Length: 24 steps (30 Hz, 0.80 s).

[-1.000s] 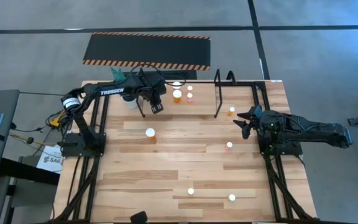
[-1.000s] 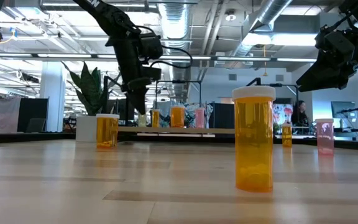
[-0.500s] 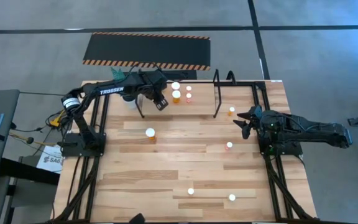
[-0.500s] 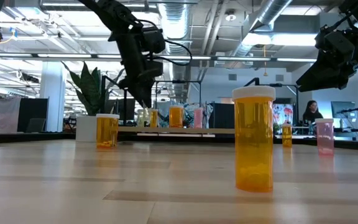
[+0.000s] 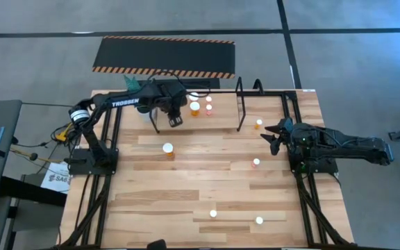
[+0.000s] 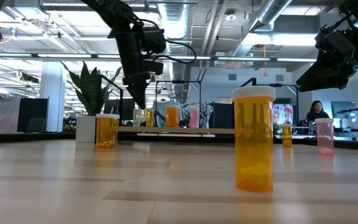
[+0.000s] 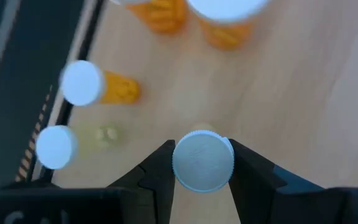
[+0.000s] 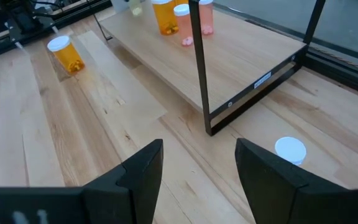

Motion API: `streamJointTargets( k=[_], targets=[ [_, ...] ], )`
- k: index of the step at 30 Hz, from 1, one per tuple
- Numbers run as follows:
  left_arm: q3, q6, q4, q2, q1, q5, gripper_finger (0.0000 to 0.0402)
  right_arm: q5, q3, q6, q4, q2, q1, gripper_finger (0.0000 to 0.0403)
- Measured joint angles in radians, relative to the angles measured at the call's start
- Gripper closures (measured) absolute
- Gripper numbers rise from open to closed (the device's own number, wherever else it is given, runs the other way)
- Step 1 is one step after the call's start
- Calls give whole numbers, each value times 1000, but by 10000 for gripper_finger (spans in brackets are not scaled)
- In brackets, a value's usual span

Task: Pick and place medicine bottles onto shelf by color
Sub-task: Put the left yellow pill bottle on the shelf aligned with the other yellow pill bottle

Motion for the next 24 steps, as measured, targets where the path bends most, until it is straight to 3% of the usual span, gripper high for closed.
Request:
streamJointTargets(
  k=[9,24],
  targets=[
    [0,240,-81,0,46,58,285,0,0,0,0,0,0,178],
    [-1,362,-52,0,95,105,285,0,0,0,0,0,0,178]
  ],
)
